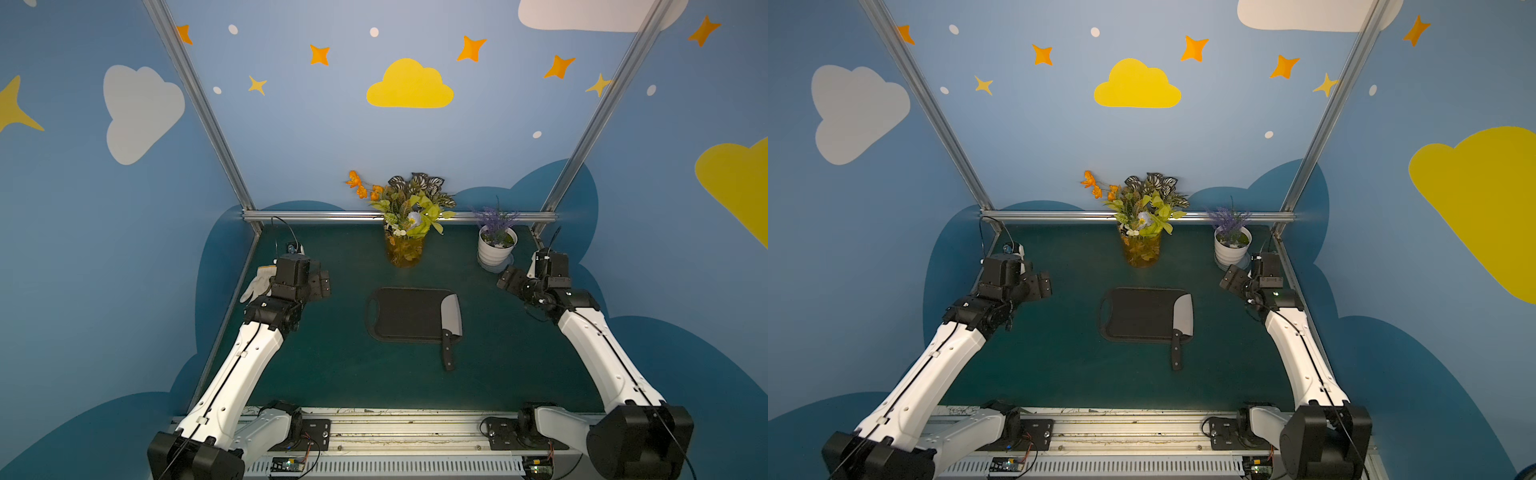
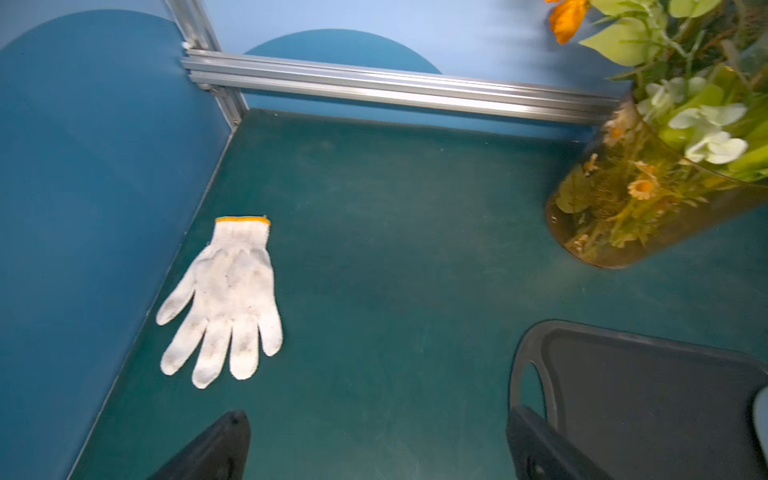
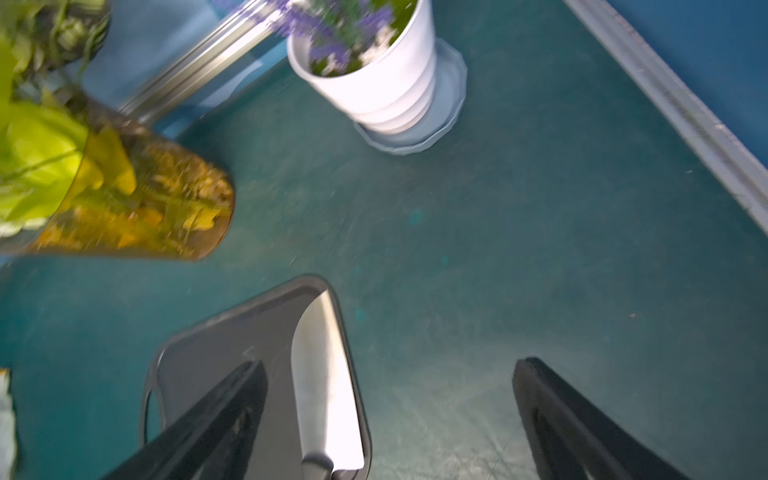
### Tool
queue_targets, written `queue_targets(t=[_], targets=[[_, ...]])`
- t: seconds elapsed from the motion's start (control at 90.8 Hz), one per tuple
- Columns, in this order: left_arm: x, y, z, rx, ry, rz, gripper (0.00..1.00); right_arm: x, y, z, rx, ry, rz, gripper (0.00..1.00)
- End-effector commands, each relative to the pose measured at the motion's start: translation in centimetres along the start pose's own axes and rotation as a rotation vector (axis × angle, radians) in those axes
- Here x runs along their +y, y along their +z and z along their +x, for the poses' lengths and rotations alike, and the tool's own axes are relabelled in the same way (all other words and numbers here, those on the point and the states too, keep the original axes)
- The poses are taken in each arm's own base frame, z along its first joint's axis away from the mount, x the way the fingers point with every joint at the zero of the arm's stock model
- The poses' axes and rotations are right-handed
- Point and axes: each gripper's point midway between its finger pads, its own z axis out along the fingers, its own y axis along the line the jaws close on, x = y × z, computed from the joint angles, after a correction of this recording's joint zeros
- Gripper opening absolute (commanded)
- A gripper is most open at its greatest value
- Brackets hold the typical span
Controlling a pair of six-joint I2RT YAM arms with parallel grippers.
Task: Align the knife with the edge of the cutting board
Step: Reset both arms
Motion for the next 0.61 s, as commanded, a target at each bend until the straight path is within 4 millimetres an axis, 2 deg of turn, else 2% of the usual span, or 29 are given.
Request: queue_targets(t=[0.0,0.132,0.341,0.451,0.595], targets=[[1.7,0.4,-1.0,-0.070,-0.012,-0.075,1.00,-0.8,0.3,-2.1,-0.053,0.005,0.045,0.98],[2.4,1.7,-0.4,-0.095,-0.029,-0.101,1.00,-2.8,1.6,-2.7,-0.074,0.008,0.132,0.98],[3.1,3.6,0.5,-0.222,0.007,-0.140,1.00,-3.7,3.6,-2.5,-0.113,-0.077,0.146,0.98],[3.7,4.3,1.2,-0.294,0.037,-0.176,1.00,-4.9,4.4,-2.5,-0.156,-0.089,0.197,0.98],[4.3,5.7,2.4,-0.285,0.072,-0.213,1.00,-6.6,4.9,-2.0,-0.187,-0.085,0.264,0.98]])
